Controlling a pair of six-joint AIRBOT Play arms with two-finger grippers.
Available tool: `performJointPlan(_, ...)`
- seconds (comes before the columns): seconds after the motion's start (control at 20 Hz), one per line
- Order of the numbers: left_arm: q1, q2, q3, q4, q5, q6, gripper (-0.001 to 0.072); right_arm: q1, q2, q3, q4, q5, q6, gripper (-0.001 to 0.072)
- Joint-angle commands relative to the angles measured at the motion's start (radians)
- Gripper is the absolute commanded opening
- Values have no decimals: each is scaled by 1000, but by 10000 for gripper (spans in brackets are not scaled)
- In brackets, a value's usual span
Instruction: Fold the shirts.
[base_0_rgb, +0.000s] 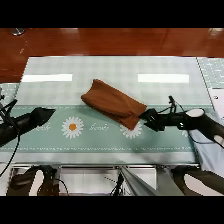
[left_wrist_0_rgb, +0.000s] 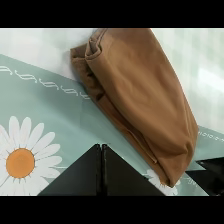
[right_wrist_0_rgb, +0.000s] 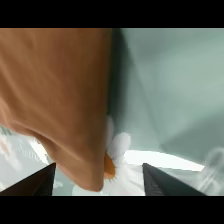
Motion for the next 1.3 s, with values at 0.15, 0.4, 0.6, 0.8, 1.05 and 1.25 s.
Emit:
performJointPlan(0.15, 1, -4, 0, -21, 0, 0, 24, 114, -261, 265, 36, 34, -72, 362)
performJointPlan(0.4, 1, -4, 0, -22, 0, 0, 24, 143, -299, 581, -136, 188, -82, 25)
performJointPlan(0.6, 1, -4, 0, -27, -1, 0, 25, 135, -295, 970, -319, 355, 55, 25)
performJointPlan(0.8, 1, -4, 0, -27, -4, 0, 24, 49, -295, 1308, -359, 509, 148, 25)
performJointPlan(1.05, 1, -4, 0, -27, -5, 0, 24, -165, -282, 1548, -422, 711, 243, 25)
performJointPlan(1.25, 1, -4, 0, -27, -5, 0, 25, -404, -228, 1556, -422, 854, 273, 25)
